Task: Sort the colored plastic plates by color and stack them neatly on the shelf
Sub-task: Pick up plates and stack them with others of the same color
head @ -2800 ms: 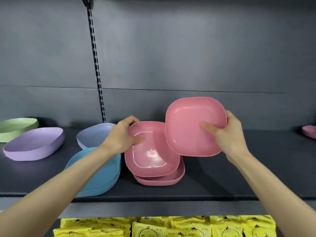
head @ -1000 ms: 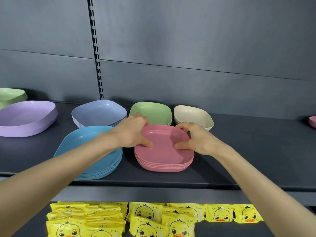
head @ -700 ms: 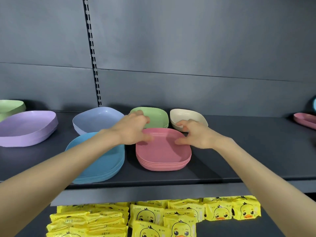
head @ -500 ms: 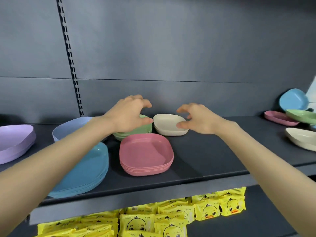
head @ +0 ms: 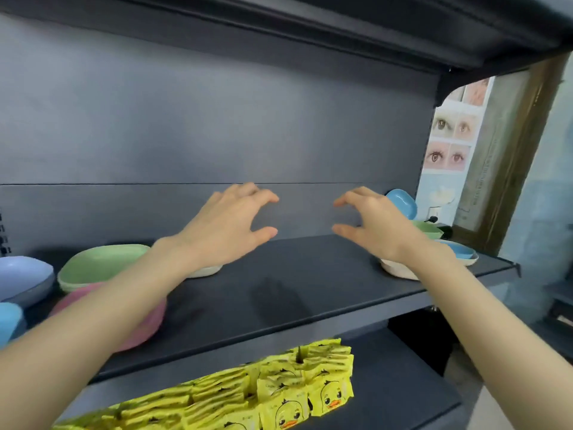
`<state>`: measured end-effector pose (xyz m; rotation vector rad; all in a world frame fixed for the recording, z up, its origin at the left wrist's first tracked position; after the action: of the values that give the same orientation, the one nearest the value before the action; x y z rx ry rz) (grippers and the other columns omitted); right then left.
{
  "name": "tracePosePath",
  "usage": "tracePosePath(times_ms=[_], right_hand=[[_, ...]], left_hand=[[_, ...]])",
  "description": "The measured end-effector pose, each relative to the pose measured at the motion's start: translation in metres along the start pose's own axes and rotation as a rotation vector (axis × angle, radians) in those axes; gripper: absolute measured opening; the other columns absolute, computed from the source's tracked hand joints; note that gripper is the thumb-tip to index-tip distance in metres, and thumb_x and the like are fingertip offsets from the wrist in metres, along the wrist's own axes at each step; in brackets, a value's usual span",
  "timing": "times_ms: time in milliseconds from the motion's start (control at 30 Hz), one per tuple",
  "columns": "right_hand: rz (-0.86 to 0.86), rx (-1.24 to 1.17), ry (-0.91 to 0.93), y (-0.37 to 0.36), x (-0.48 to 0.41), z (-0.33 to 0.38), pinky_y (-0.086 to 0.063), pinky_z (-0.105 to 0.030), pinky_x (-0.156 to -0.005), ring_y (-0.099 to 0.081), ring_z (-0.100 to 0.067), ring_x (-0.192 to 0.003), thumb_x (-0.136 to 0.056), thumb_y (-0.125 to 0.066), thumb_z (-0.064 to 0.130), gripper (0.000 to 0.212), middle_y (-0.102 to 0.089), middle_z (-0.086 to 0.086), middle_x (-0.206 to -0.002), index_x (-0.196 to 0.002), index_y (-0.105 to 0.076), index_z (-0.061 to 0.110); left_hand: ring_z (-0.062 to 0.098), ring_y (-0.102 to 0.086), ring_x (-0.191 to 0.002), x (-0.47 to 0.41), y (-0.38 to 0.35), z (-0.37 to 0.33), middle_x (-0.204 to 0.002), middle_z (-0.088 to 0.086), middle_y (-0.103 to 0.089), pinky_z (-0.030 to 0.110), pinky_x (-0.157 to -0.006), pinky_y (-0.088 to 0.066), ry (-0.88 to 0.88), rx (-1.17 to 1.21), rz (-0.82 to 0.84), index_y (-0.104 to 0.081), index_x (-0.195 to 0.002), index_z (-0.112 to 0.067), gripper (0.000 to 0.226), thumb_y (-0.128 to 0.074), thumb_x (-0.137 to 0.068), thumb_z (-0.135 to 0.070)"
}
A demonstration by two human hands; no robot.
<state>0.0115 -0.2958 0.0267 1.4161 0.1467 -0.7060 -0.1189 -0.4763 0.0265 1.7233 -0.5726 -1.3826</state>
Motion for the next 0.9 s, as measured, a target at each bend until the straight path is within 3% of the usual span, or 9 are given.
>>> tracePosePath(times_ms=[133, 267, 667, 900], right_hand=[[0.023, 0.012, -0.018, 0.020, 0.038, -0.075, -0.043, -0.033, -0.095, -0.054, -0.020, -0.109, -0.088, -0.062, 0.028, 0.040, -0.047, 0.000, -0.130, -0.124, -0.053, 0.016], [0.056, 0.003, -0.036, 0.031, 0.061, -0.137, -0.035, -0.023, -0.091, -0.048, -0.018, -0.118, -0.089, -0.062, 0.024, 0.042, -0.047, 0.001, -0.130, -0.129, -0.053, 0.016], [0.062, 0.045, -0.086, 0.048, 0.014, -0.301, -0.041, -0.036, -0.096, -0.049, -0.022, -0.113, -0.089, -0.061, 0.030, 0.042, -0.044, -0.002, -0.132, -0.128, -0.051, 0.018], [0.083, 0.040, -0.097, 0.029, -0.047, -0.400, -0.035, -0.026, -0.091, -0.048, -0.021, -0.115, -0.089, -0.060, 0.028, 0.044, -0.044, -0.002, -0.133, -0.131, -0.049, 0.018]], left_hand=[[0.015, -0.036, -0.125, -0.017, -0.040, -0.070, -0.133, -0.006, -0.044, 0.031, -0.101, -0.027, 0.000, 0.017, -0.002, -0.038, -0.137, -0.028, 0.050, -0.051, -0.091, -0.043], [0.013, -0.037, -0.122, -0.037, -0.074, -0.121, -0.134, -0.008, -0.044, 0.029, -0.099, -0.027, -0.014, 0.012, 0.041, -0.036, -0.138, -0.029, 0.051, -0.050, -0.092, -0.045], [0.015, -0.040, -0.121, -0.177, -0.163, -0.195, -0.133, -0.005, -0.046, 0.030, -0.099, -0.030, -0.069, 0.021, 0.033, -0.038, -0.136, -0.027, 0.049, -0.049, -0.092, -0.044], [0.017, -0.042, -0.120, -0.273, -0.239, -0.201, -0.128, -0.004, -0.049, 0.033, -0.100, -0.033, -0.025, 0.069, 0.102, -0.041, -0.135, -0.027, 0.048, -0.052, -0.090, -0.043]])
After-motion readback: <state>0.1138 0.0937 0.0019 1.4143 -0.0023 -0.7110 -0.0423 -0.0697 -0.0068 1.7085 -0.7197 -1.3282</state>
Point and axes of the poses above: each hand's wrist, its own x-axis away from the middle knuckle, its own y-axis out of the back of the hand, z = x × y, the point moved 2 cm from there along -x, towards the middle knuckle
